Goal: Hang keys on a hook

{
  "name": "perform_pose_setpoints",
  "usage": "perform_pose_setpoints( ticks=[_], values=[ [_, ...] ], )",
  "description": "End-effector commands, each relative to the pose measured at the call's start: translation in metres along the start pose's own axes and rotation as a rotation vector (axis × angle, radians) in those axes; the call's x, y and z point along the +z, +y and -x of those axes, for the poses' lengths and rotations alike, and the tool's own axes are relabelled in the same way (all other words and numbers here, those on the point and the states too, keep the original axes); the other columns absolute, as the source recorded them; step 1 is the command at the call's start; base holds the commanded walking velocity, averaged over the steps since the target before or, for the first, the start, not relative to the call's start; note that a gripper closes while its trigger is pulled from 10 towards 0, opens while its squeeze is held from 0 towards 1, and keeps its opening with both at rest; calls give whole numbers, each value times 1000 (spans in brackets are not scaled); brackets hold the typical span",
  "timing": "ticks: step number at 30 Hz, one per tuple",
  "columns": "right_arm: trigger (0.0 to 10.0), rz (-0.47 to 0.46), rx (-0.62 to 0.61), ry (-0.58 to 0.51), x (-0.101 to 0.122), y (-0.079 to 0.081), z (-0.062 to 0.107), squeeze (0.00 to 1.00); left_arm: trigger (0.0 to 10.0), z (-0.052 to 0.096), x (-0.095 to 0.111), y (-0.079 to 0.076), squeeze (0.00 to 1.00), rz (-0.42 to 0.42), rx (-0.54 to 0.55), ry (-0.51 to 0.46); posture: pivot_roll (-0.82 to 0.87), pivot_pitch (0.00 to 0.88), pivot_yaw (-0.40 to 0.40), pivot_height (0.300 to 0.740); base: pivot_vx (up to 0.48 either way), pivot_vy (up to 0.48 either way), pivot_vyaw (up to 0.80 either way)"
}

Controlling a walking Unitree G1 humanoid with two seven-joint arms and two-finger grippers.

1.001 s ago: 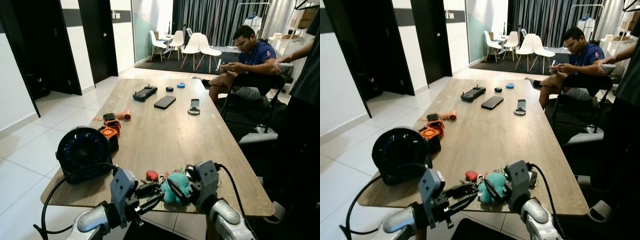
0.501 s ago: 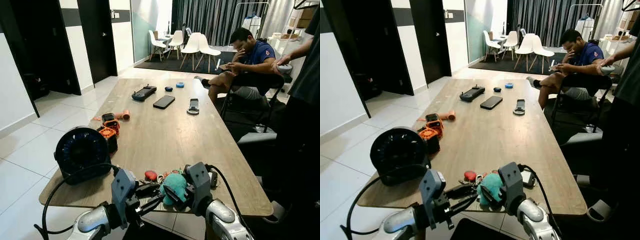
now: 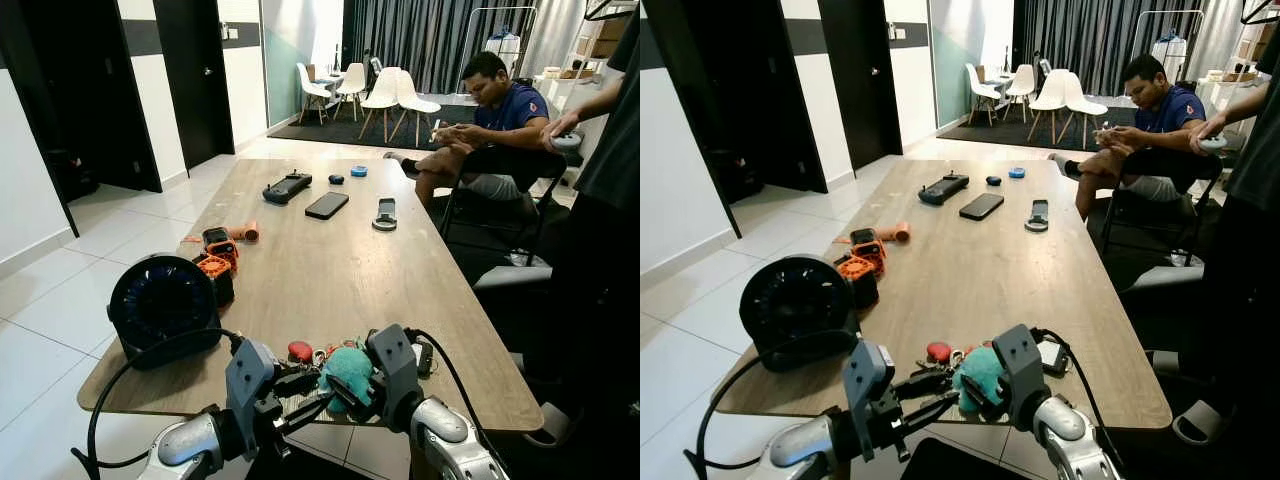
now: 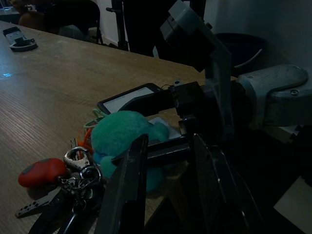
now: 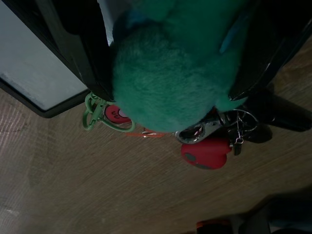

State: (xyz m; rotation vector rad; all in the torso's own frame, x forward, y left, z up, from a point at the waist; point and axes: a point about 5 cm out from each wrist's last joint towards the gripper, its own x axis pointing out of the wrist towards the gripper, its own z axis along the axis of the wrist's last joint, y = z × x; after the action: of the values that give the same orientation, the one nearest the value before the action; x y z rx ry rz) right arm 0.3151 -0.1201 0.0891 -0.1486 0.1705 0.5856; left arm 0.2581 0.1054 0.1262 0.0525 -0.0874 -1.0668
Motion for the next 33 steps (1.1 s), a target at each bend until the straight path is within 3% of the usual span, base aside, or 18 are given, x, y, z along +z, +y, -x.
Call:
perform_pose_setpoints(
  ticks=[1,2,3,17,18,19,20,24,27,29,30,31,33],
  values=[
    [3373,-14,26,119,-23,4,3,0,10000,2,-1,-1,0,-24,-15,30,39,45,11,740,0,0,0],
    [902,-12,26,125,-24,4,4,0,10000,2,-1,-1,0,-28,-17,37,38,44,12,740,0,0,0],
    [0,-10,25,130,-25,4,4,0,10000,2,-2,-1,0,-33,-19,42,37,45,12,740,0,0,0],
    [0,1,-21,128,-27,-2,7,0,10000,1,-3,-1,0,-46,-21,53,36,42,13,740,0,0,0],
    [2431,8,-31,121,-26,-3,7,0,10000,1,-3,-1,0,-46,-19,52,36,41,14,740,0,0,0],
    [7451,18,-46,113,-24,-5,7,0,10000,1,-3,0,0,-47,-18,50,36,41,14,740,0,0,0],
    [10000,21,-71,82,-20,-8,7,0,10000,1,-2,0,0,-47,-16,48,37,41,14,740,0,0,0],
    [10000,-4,-103,17,-11,-13,7,0,10000,1,-2,1,0,-48,-14,46,37,41,14,740,0,0,0],
    [10000,-82,-161,-141,10,-24,11,0,10000,2,-1,2,0,-42,-6,37,37,42,15,740,0,0,0],
    [10000,-97,-173,-171,14,-26,13,0,10000,2,0,3,0,-40,-4,34,37,42,15,740,0,0,0],
    [10000,-124,-208,-240,23,-33,18,0,10000,2,1,4,0,-34,3,24,34,41,17,740,0,0,0],
    [10000,-124,-208,-240,23,-33,18,0,10000,2,1,4,0,-34,3,24,34,41,17,740,0,0,0],
    [10000,-163,-304,-386,41,-53,35,0,10000,3,6,8,0,-20,20,-6,34,39,17,740,0,0,0]
  ],
)
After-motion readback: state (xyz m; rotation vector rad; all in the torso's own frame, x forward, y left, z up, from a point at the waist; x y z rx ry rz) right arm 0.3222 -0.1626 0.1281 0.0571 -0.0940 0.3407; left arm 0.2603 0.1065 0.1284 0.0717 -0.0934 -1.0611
